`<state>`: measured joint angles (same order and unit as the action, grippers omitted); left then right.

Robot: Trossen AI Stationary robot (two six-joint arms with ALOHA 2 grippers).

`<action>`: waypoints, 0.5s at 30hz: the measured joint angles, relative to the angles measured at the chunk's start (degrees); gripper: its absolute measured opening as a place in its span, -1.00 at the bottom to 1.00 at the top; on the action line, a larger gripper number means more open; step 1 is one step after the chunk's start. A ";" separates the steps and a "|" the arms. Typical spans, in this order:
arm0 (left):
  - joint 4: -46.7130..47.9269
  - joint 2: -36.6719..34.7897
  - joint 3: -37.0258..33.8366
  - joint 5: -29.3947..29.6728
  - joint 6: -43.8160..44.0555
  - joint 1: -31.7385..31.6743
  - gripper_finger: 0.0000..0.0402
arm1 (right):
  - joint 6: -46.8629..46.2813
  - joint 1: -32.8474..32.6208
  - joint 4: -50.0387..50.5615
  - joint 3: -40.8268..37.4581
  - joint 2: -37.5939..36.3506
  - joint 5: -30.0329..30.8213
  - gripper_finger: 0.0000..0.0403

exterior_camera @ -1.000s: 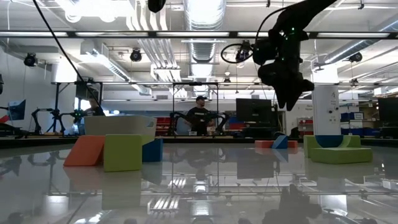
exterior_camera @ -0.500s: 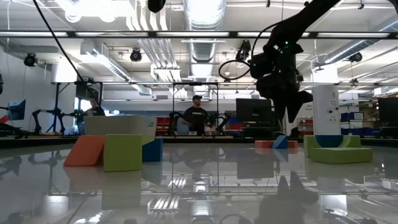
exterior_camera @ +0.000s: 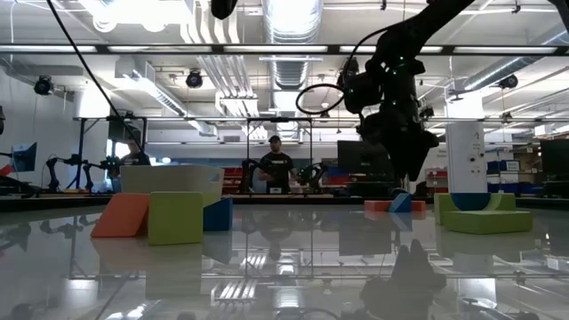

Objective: Sort & place blocks by color
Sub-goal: Put the orange block into the black bin

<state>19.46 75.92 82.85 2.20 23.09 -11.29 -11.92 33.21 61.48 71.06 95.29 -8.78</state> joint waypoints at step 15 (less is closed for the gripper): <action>0.00 0.00 0.00 0.13 0.00 0.00 -0.17 | 0.07 -0.83 -2.65 -3.35 2.49 1.31 0.04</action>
<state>19.46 75.92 82.85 2.32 23.09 -11.29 -11.86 32.38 58.83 67.71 97.78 -7.48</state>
